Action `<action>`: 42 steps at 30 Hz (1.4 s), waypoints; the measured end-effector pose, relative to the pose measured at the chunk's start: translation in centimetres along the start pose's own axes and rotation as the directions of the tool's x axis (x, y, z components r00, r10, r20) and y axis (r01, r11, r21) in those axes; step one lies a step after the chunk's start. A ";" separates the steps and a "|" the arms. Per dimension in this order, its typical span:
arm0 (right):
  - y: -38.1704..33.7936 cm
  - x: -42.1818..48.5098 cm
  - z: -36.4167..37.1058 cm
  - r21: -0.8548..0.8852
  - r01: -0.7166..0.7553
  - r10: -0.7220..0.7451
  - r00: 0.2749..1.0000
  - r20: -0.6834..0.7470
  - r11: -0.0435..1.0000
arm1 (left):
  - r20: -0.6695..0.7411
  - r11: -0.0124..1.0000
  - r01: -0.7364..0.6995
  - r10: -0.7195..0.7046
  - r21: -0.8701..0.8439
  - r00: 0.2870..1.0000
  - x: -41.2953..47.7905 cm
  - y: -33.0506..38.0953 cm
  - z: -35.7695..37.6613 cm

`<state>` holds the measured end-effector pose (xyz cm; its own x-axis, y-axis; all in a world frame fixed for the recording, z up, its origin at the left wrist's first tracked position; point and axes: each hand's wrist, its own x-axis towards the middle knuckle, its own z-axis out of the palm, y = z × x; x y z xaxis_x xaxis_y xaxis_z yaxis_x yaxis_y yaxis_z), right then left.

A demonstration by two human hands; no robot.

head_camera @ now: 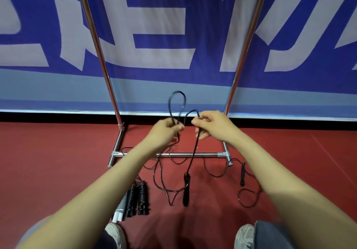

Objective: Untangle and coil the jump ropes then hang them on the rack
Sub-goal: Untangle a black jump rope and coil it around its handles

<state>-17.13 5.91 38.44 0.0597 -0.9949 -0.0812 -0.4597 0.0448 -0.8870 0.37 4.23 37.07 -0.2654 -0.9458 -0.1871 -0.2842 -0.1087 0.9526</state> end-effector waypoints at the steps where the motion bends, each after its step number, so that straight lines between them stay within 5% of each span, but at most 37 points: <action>1: -0.3 0.0 0.0 0.100 -0.008 0.011 0.999 -0.030 0.995 | 0.056 0.998 -0.018 0.015 0.054 0.998 -0.3 -0.4 1.0; 8: -1.0 0.4 -0.4 0.401 0.022 0.072 0.973 -0.220 0.916 | 0.275 0.994 -0.102 0.090 0.030 0.957 -0.9 -1.5 3.4; 12: -1.7 0.5 -0.8 0.560 -0.015 0.107 0.986 -0.131 0.828 | -0.009 0.982 -0.189 0.189 -0.012 0.982 -0.5 -0.8 2.8; 14: -1.5 0.5 -0.5 0.384 -0.098 0.134 0.989 -0.069 0.918 | -0.075 0.974 -0.191 0.183 -0.123 0.980 -0.3 0.1 2.2; 16: -0.5 0.2 -0.2 0.023 -0.099 0.098 0.995 0.025 0.995 | -0.069 0.950 -0.202 0.190 -0.239 0.979 -0.2 1.1 1.5; 19: 0.6 -0.3 0.6 -0.266 0.033 0.049 0.954 0.297 0.963 | -0.039 0.924 -0.234 0.233 -0.303 0.972 -0.8 2.4 0.7; 21: 1.0 -0.5 1.2 -0.243 0.054 0.039 0.932 0.362 0.968 | -0.037 0.915 -0.241 0.242 -0.322 0.969 -1.3 2.9 0.3; 28: 3.0 -0.8 1.3 -0.214 0.025 0.028 0.970 0.241 0.976 | -0.185 0.870 -0.223 0.156 -0.439 0.970 -1.3 3.6 -1.9; 33: 3.6 -0.9 1.7 -0.187 -0.043 0.062 0.993 0.099 0.981 | -0.198 0.833 -0.173 0.078 -0.525 0.977 -1.3 3.8 -1.8; 36: 3.8 -1.5 1.4 -0.353 -0.056 0.046 0.998 -0.036 0.934 | -0.211 0.826 -0.173 0.068 -0.536 0.975 -1.2 3.8 -1.8; 42: 4.3 -1.7 0.6 -0.222 -0.101 0.078 0.991 -0.108 0.970 | -0.219 0.757 -0.144 0.002 -0.637 0.976 -0.8 4.1 -1.6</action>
<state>-18.69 7.84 34.55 -0.0725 -0.9923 -0.1007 -0.6483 0.1237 -0.7513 0.88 4.04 41.51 -0.0577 -0.9900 -0.1285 0.4104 -0.1409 0.9010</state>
